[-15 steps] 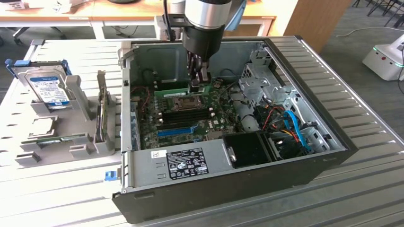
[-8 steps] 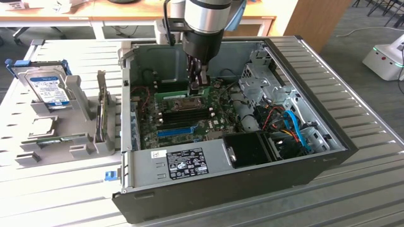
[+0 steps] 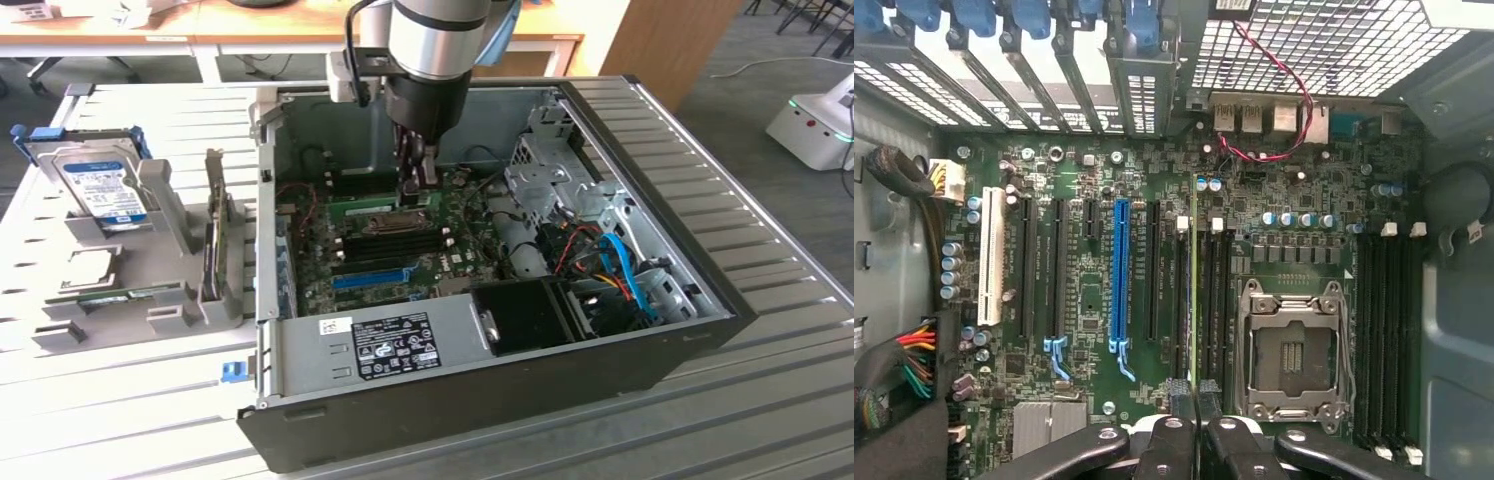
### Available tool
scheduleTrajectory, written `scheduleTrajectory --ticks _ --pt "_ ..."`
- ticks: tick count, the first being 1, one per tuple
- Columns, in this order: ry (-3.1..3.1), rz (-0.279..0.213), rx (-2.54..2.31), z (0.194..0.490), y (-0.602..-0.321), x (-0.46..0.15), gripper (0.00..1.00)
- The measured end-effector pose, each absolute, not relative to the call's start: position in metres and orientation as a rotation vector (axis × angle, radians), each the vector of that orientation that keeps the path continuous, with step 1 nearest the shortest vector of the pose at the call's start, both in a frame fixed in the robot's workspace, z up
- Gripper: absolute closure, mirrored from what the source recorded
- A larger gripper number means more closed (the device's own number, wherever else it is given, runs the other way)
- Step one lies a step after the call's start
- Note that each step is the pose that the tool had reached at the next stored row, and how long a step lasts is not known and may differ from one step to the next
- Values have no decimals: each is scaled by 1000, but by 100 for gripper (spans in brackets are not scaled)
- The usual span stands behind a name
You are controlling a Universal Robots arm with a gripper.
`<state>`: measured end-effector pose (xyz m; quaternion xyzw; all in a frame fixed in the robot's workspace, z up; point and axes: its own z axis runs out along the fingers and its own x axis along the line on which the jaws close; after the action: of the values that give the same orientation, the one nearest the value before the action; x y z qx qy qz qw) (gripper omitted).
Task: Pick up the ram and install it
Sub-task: 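Insert the ram into the slot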
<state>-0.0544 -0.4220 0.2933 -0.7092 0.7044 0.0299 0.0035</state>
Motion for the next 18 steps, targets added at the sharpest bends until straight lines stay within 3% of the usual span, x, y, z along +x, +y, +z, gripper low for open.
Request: scheduleTrajectory --ticks 18 --pt "2208 94 -2223 277 -423 -55 87"
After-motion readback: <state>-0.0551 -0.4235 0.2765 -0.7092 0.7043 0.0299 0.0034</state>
